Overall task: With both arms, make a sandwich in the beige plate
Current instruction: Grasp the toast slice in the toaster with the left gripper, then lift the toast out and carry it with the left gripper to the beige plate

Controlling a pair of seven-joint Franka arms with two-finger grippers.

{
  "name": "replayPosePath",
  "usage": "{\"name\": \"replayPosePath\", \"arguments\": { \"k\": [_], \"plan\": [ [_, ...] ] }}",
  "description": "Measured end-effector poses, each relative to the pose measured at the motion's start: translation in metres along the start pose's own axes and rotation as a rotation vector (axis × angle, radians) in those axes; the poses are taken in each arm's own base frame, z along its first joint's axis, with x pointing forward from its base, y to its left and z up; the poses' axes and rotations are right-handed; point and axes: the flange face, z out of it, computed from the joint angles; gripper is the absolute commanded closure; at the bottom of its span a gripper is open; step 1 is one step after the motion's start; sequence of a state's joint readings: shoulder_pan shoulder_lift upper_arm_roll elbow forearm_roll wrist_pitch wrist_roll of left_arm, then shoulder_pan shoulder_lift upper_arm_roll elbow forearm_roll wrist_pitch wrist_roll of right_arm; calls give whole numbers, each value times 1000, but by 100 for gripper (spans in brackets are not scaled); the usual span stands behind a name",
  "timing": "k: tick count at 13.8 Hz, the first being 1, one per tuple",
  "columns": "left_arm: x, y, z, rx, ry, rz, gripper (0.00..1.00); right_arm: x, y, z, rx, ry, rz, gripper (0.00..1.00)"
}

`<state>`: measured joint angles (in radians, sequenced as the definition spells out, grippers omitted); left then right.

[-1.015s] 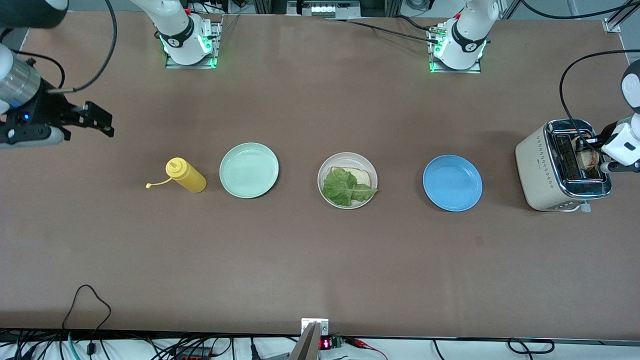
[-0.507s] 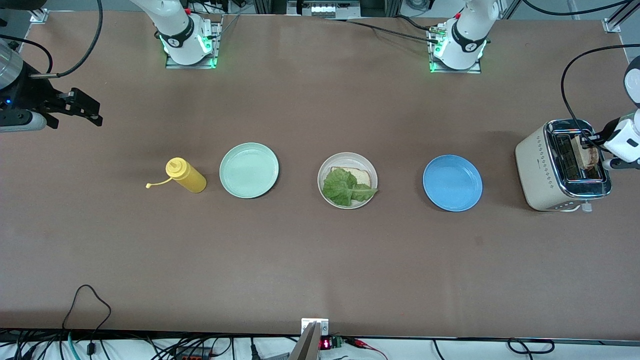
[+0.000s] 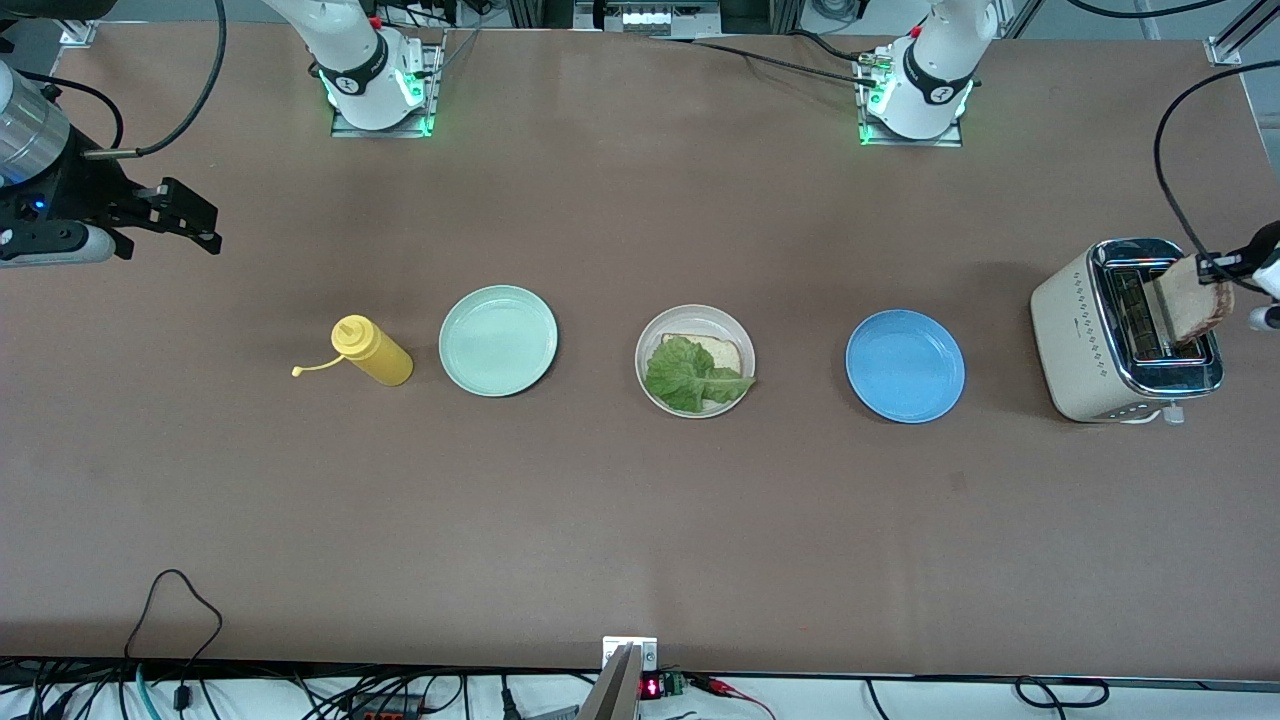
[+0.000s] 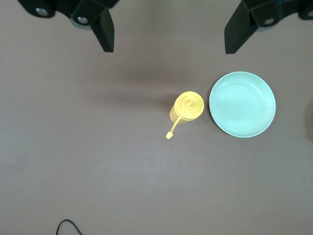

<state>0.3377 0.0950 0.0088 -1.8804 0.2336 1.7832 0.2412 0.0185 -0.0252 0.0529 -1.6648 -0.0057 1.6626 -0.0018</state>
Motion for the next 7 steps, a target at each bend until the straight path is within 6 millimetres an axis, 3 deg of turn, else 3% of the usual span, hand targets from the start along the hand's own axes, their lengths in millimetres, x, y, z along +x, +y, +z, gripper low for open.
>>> {"name": "replayPosePath", "arguments": {
  "k": [2, 4, 7],
  "plan": [
    [-2, 9, -29, -1, -30, 15, 99, 0, 4, 0, 0, 2, 7, 0],
    [-2, 31, -57, 5, -38, 51, 99, 0, 5, 0, 0, 2, 8, 0],
    [4, 95, -94, 4, -26, 159, 99, 0, 5, -1, -1, 2, 7, 0]
  ]
}}
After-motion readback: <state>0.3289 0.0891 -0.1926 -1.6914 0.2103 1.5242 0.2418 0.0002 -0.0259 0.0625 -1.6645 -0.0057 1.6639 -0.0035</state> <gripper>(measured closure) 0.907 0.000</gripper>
